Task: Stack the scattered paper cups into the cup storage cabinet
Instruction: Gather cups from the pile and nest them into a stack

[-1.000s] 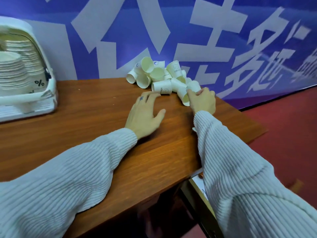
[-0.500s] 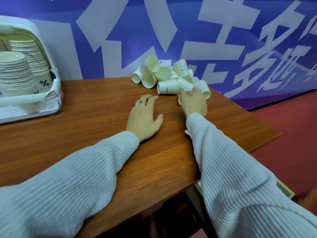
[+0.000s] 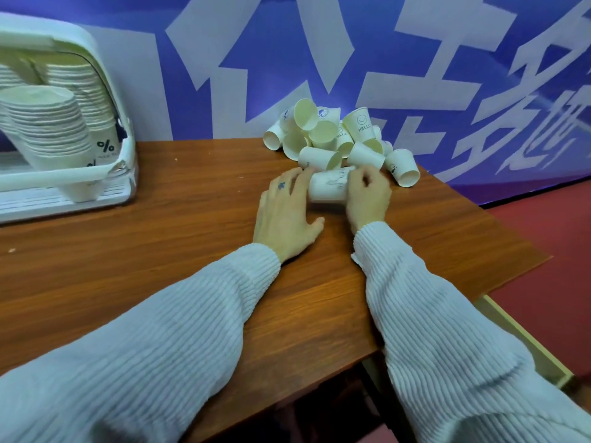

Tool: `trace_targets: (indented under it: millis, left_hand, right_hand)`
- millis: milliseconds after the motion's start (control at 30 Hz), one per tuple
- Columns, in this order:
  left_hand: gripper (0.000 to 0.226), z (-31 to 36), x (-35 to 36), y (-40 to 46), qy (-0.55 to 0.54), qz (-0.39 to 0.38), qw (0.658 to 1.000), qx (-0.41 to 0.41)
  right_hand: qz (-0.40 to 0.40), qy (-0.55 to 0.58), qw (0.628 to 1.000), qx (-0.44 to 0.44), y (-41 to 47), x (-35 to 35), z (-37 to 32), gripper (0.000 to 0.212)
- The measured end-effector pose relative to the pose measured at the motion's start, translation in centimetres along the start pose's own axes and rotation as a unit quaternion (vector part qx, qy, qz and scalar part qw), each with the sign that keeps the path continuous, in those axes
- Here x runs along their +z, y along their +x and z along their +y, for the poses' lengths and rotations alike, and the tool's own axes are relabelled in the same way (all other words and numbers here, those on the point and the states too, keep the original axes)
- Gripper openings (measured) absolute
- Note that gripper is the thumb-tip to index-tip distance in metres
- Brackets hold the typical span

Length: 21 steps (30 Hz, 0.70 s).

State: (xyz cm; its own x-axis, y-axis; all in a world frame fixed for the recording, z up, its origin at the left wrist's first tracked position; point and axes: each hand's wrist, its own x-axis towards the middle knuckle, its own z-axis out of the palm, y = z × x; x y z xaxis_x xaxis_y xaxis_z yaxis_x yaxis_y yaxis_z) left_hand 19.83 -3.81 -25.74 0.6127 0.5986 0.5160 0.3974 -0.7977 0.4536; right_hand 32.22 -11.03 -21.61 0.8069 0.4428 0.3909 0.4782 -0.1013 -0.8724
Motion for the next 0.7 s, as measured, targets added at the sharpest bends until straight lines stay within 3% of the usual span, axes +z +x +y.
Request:
trace_targets:
  millis: [67, 133, 233, 300, 367, 433, 500, 567, 633, 700]
  left_hand:
    - [0.101, -0.3, 0.0, 0.2, -0.009, 0.011, 1.000, -0.012]
    - [0.089, -0.2, 0.2, -0.1, 0.012, 0.032, 0.999, -0.025]
    - [0.069, -0.6, -0.3, 0.0, -0.041, 0.072, 0.990, -0.117]
    - [0.069, -1.0, -1.0, 0.1, -0.148, 0.096, 0.961, -0.214]
    - [0.071, -1.3, -1.3, 0.3, -0.206, 0.113, 0.938, -0.255]
    - [0.071, -1.1, -1.5, 0.4, -0.212, 0.122, 0.937, -0.248]
    - [0.070, -1.0, -1.5, 0.4, -0.210, 0.116, 0.941, -0.239]
    - [0.070, -1.1, -1.5, 0.4, -0.213, 0.112, 0.940, -0.240]
    - [0.072, -1.0, -1.5, 0.4, -0.221, 0.122, 0.936, -0.245]
    - [0.073, -0.9, -1.9, 0.3, -0.244, 0.150, 0.923, -0.255]
  right_hand:
    - [-0.059, 0.037, 0.996, -0.047, -0.7, 1.3, 0.8, 0.027]
    - [-0.086, 0.059, 0.993, -0.058, -1.3, 2.4, 0.8, 0.032]
    - [-0.001, 0.051, 0.998, -0.046, -0.3, 3.7, 0.6, 0.034]
    - [0.012, -0.040, 0.999, -0.033, 1.0, 4.3, 1.0, 0.025]
    - [-0.068, -0.126, 0.989, -0.016, 1.7, 5.0, 1.4, 0.016]
    - [-0.148, -0.166, 0.975, -0.024, 2.0, 5.7, 1.7, 0.030]
    - [-0.177, -0.181, 0.966, -0.059, 2.1, 6.1, 2.0, 0.045]
    - [-0.170, -0.186, 0.966, -0.059, 2.1, 6.2, 2.0, 0.036]
    - [-0.102, -0.181, 0.976, -0.070, 2.0, 6.1, 1.9, 0.016]
    - [-0.036, -0.155, 0.982, -0.104, 1.9, 6.1, 1.6, 0.012]
